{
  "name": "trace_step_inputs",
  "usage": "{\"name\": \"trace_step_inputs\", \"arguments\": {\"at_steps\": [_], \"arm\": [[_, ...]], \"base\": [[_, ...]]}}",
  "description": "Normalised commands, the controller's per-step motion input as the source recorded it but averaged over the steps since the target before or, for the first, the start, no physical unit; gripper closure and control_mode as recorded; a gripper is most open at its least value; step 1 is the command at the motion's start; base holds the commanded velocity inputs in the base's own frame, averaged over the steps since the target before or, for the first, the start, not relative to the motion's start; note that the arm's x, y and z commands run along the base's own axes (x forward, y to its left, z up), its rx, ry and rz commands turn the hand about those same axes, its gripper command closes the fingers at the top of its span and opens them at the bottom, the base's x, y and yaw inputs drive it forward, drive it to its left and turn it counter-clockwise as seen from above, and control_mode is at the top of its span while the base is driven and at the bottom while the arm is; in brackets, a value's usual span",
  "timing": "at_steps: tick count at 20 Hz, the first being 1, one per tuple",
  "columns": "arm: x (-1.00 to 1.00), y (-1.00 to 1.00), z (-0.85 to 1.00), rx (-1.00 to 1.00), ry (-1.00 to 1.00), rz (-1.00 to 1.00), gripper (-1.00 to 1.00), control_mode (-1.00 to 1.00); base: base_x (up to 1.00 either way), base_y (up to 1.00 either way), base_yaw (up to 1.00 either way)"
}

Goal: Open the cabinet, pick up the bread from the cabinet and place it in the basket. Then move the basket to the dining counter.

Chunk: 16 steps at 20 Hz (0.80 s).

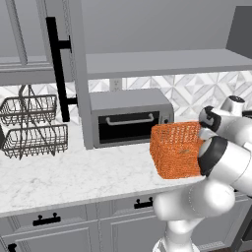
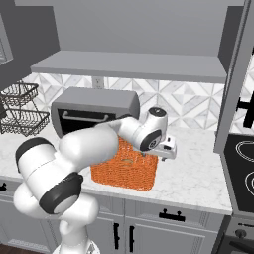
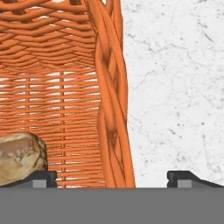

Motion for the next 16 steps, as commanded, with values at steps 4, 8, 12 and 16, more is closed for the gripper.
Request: {"name": "trace_step_inputs", "arguments": {"at_steps": [4, 8, 12, 16], "arm": [[0.11, 0.0, -0.04, 0.0, 0.0, 0.0, -1.0, -1.0], [0.02, 0.0, -0.18, 0.0, 0.0, 0.0, -1.0, -1.0], [0.0, 0.02, -0.2, 0.0, 0.0, 0.0, 1.0, -1.0], [0.0, 0.0, 0.0, 0.0, 0.0, 0.0, 1.0, -1.0]], "base": [[0.0, 0.0, 0.0], [0.0, 0.0, 0.0], [0.0, 0.0, 0.0], [0.0, 0.0, 0.0]]}}
